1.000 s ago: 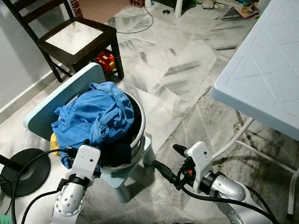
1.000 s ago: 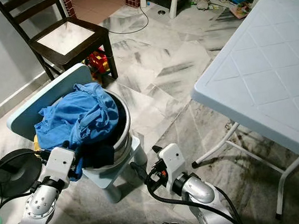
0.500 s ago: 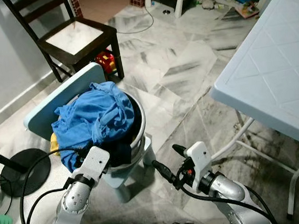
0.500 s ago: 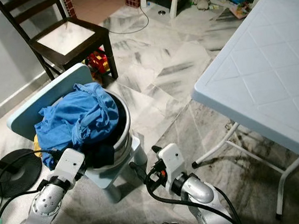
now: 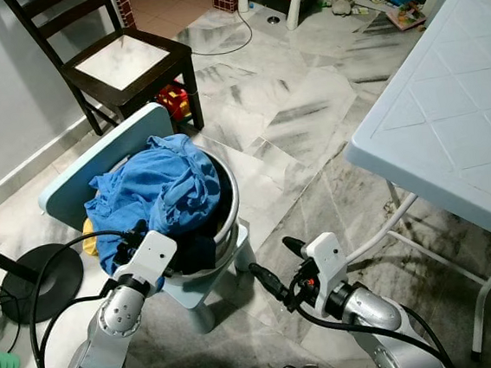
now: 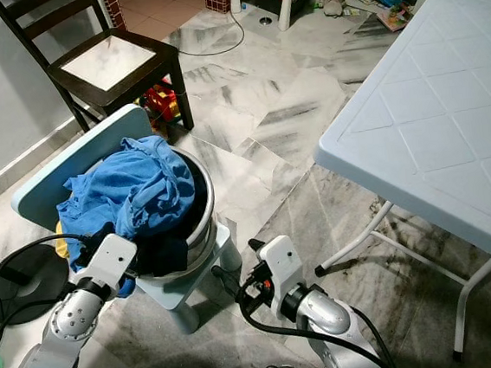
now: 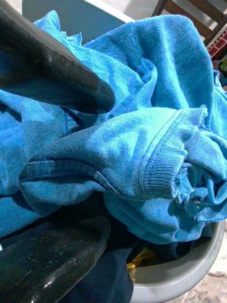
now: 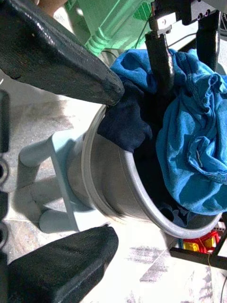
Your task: Hang hanger
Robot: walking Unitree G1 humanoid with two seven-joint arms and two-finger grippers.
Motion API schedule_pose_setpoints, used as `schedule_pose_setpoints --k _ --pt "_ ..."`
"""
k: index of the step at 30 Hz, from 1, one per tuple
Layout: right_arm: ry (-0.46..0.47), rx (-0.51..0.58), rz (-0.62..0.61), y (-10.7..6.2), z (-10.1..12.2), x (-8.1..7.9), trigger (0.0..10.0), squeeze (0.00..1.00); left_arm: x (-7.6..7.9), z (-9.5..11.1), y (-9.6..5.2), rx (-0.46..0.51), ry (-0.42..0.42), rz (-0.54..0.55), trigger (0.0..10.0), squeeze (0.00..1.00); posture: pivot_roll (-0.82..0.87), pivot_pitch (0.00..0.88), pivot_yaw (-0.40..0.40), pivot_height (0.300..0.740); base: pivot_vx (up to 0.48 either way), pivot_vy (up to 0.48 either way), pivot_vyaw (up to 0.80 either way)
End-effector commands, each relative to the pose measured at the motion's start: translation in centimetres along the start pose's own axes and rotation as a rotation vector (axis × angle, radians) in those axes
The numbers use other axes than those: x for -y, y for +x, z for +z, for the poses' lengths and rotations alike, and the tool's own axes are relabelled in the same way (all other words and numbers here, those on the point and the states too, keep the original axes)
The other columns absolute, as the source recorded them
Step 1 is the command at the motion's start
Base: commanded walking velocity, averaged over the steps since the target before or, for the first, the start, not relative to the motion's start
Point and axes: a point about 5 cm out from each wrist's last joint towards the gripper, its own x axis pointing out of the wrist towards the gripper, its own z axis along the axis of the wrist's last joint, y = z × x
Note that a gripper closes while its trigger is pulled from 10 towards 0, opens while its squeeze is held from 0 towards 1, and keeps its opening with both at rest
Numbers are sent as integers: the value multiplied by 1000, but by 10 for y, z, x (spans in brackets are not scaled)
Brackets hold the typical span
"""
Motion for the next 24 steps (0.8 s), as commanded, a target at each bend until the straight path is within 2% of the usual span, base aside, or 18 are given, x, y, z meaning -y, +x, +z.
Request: schedule_pose_setpoints --k 1,24 --pt "8 -10 -12 -3 -4 1 10000 0 3 -5 -2 -16 15 -23 10000 0 85 214 -36 740 0 0 0" --pt "8 -10 -12 -3 -4 1 10000 0 3 -5 -2 -16 15 -23 10000 0 85 214 -36 740 0 0 0"
